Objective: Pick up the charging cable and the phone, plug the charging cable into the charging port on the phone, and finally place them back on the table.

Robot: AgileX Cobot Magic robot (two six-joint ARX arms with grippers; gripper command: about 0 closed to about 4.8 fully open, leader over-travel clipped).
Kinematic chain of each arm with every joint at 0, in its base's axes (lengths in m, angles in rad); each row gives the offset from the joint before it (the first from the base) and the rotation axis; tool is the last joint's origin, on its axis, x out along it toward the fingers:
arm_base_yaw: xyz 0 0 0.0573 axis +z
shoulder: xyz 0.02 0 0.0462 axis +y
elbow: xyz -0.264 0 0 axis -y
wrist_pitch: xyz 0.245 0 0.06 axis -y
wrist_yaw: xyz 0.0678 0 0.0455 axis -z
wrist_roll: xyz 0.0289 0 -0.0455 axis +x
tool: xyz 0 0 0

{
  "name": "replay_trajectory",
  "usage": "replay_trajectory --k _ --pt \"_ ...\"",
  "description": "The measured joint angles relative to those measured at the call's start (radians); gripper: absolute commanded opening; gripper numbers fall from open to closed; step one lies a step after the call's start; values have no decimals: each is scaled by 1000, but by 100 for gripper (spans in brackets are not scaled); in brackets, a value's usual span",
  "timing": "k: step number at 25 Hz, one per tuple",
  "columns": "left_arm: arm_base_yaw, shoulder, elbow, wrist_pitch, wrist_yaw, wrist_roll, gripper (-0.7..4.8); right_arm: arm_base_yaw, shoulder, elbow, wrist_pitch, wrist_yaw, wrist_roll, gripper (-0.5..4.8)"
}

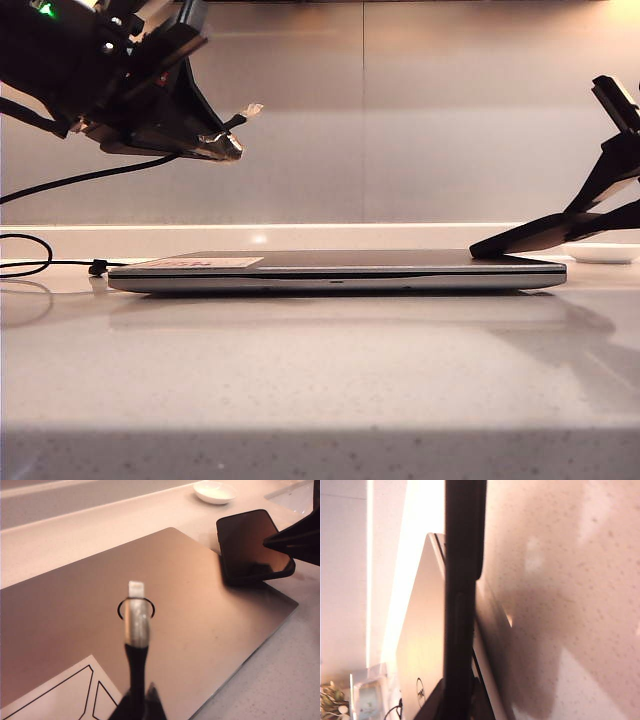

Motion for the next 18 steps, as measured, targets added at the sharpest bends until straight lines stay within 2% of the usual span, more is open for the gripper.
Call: replay_trajectory --k 5,10,14,17,18 --pt "0 0 0 0 0 0 -6 1 -19 2 2 -3 -79 -5" --pt "0 0 0 0 0 0 -6 6 -82 71 -152 19 -222 -5" --pt "0 0 0 0 0 0 -6 7 -135 177 -366 48 -378 -5" --pt "0 0 0 0 0 0 -6 40 -160 370 -642 121 -567 -5" --pt "0 0 0 0 0 0 -6 52 -160 401 -689 136 -597 -5"
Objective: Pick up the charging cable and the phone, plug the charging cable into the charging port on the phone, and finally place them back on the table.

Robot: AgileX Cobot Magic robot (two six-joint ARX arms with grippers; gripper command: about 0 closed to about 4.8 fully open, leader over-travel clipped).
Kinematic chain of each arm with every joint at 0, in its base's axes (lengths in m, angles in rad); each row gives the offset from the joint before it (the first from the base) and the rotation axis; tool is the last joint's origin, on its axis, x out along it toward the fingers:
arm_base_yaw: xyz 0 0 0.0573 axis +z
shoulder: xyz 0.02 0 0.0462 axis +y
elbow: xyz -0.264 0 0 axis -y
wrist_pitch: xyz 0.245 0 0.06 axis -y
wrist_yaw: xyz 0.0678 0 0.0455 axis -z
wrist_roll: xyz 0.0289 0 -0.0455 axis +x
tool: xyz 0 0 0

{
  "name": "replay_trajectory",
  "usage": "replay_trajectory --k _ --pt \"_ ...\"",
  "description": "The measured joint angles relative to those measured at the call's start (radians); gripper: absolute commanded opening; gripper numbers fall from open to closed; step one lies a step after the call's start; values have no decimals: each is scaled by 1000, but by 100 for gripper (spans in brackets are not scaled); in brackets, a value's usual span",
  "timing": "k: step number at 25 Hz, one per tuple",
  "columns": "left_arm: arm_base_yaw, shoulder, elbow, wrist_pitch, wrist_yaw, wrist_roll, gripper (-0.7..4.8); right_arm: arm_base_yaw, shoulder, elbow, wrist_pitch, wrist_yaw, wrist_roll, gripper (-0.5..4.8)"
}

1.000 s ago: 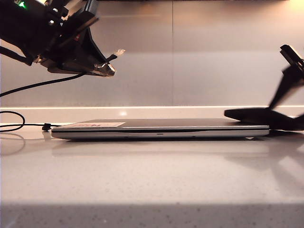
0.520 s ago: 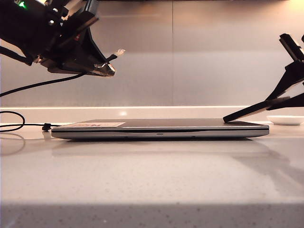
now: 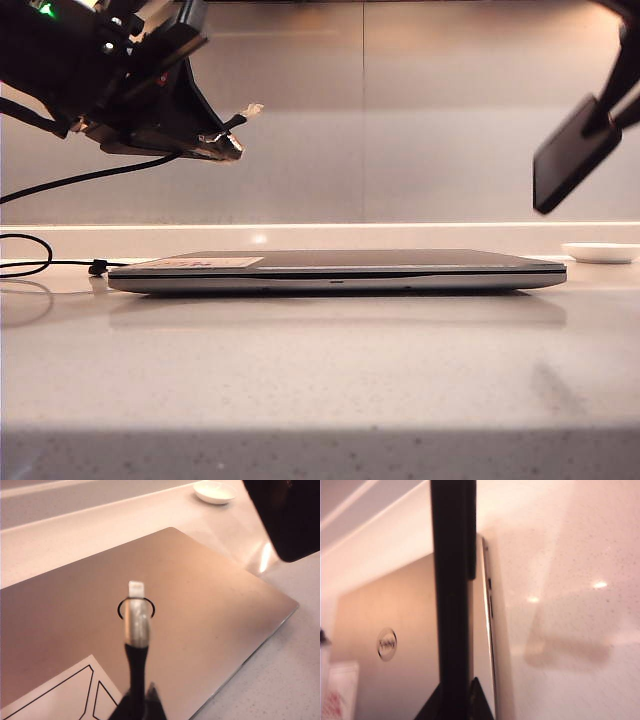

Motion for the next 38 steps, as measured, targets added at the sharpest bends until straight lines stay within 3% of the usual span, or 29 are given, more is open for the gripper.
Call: replay_trajectory --k 4,11,18,25,29,38 --pt "0 0 0 0 0 0 -6 73 1 112 -212 81 -77 -5" --pt "0 0 0 0 0 0 -6 198 5 191 -469 253 -96 -5" --pt "0 0 0 0 0 0 -6 241 105 191 -702 296 -129 -5" --pt "0 0 0 0 0 0 -6 240 183 198 -743 311 -145 -3" --pt "0 0 0 0 0 0 -6 240 204 207 -750 309 -145 83" --pt "0 0 0 0 0 0 -6 239 238 194 -702 309 -151 86"
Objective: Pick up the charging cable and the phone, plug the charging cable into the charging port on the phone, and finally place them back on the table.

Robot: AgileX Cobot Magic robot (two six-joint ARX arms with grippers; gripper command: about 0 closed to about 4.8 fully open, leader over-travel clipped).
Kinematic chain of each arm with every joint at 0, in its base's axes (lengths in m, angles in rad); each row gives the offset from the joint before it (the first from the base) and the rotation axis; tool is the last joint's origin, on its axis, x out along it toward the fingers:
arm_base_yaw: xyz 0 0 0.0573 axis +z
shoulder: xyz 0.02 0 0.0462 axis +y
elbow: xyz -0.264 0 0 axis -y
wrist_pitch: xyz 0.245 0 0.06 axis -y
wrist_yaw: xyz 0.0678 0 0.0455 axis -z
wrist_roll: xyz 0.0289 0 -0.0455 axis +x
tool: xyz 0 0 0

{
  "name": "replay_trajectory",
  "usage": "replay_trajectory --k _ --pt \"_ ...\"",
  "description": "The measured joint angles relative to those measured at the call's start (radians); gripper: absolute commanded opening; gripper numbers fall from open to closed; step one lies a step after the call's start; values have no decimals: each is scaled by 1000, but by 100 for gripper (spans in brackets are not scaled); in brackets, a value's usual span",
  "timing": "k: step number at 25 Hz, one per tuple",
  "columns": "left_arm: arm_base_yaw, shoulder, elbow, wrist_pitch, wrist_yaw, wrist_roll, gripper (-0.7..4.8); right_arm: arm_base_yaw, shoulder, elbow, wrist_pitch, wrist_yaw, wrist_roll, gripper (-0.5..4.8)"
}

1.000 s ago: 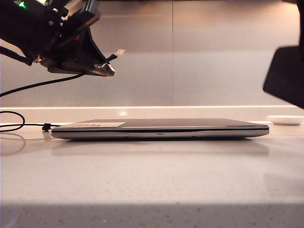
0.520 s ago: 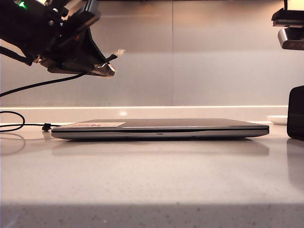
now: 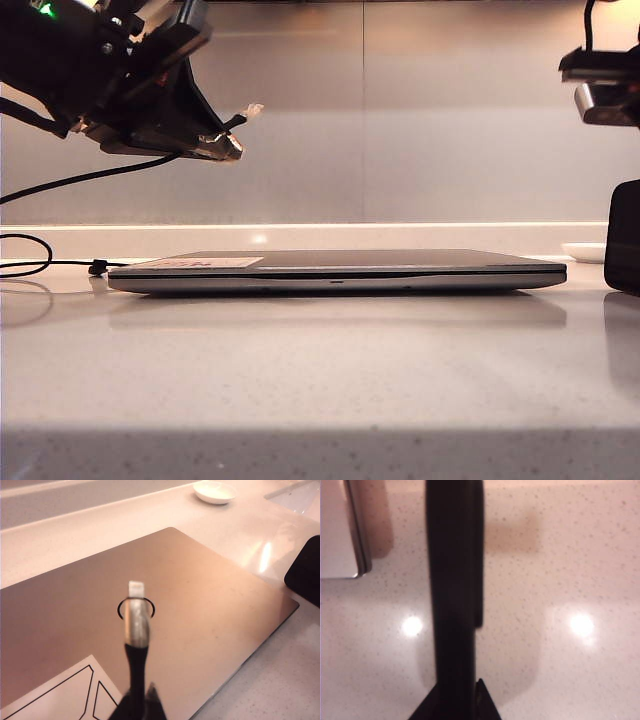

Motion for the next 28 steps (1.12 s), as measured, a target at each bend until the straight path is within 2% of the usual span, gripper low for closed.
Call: replay_trajectory --k 4,6,7,11,13,16,18,20,23,28 --pt "0 0 0 0 0 0 -6 0 47 -3 1 0 -19 84" --pt "0 0 0 0 0 0 -6 0 85 -6 -9 -5 -24 2" --pt "0 0 0 0 0 0 -6 0 95 -6 -18 -11 -35 -8" --pt "-22 0 0 -5 0 -29 -6 -4 103 7 -42 -81 -66 -8" --pt "-55 0 0 -18 0 -85 -6 -2 94 44 -56 -173 -78 -8" --pt "-109 0 0 -51 0 -189 -6 -2 53 61 134 -373 -77 -8" --pt "-142 0 -1 -58 0 -268 -6 -2 54 60 257 -462 -28 -7" --pt "-167 0 -1 -59 0 -338 -6 -2 53 51 383 -522 23 -7" --pt "-203 0 -1 -60 0 -399 -6 -2 54 26 571 -565 113 -6" --pt "-232 0 -1 -60 0 -492 -6 -2 56 -97 954 -643 369 -6"
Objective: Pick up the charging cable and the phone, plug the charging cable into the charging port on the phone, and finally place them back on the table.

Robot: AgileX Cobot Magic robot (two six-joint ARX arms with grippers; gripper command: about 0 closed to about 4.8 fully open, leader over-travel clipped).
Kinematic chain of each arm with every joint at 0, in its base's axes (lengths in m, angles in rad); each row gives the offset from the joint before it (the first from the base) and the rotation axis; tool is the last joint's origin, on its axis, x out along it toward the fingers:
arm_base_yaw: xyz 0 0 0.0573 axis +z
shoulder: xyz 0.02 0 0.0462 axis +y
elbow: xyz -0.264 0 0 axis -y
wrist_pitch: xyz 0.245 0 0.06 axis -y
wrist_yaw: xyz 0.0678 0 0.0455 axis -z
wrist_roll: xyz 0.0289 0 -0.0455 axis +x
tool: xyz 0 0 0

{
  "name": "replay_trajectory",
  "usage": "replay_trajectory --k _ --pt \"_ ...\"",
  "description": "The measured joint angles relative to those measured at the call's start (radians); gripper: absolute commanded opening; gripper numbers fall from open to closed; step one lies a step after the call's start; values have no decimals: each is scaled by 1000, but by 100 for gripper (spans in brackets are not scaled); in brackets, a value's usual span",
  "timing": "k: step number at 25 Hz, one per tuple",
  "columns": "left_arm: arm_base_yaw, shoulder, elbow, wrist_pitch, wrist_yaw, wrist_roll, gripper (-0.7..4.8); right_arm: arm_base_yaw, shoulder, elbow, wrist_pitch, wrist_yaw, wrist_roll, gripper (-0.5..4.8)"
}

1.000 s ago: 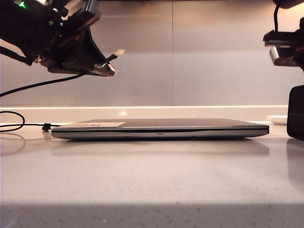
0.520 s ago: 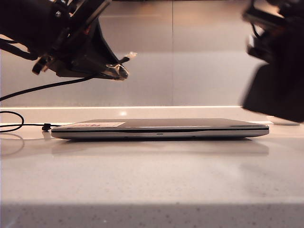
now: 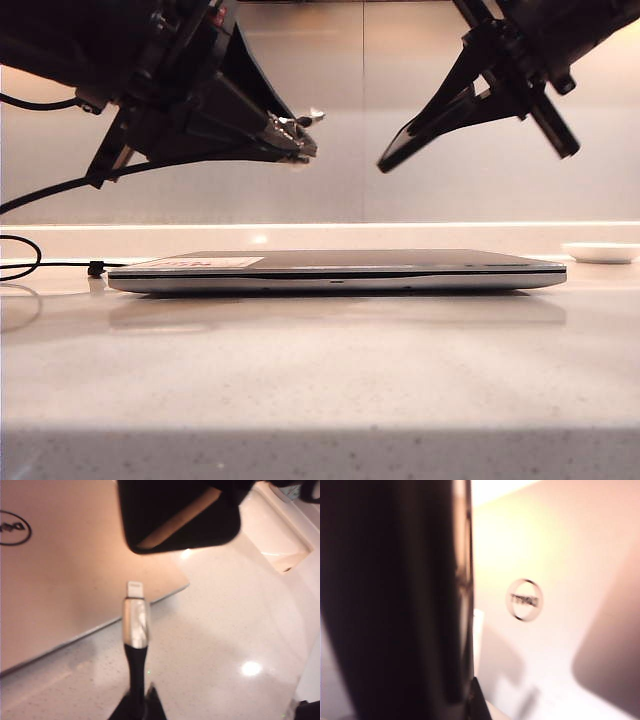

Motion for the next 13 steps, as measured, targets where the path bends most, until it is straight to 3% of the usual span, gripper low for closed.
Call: replay_trajectory --k 6,13 --pt "0 47 0 3 2 -62 -6 3 37 -142 357 -62 290 -6" --pt "0 65 0 68 2 -119 -6 60 68 -162 517 -63 338 -6"
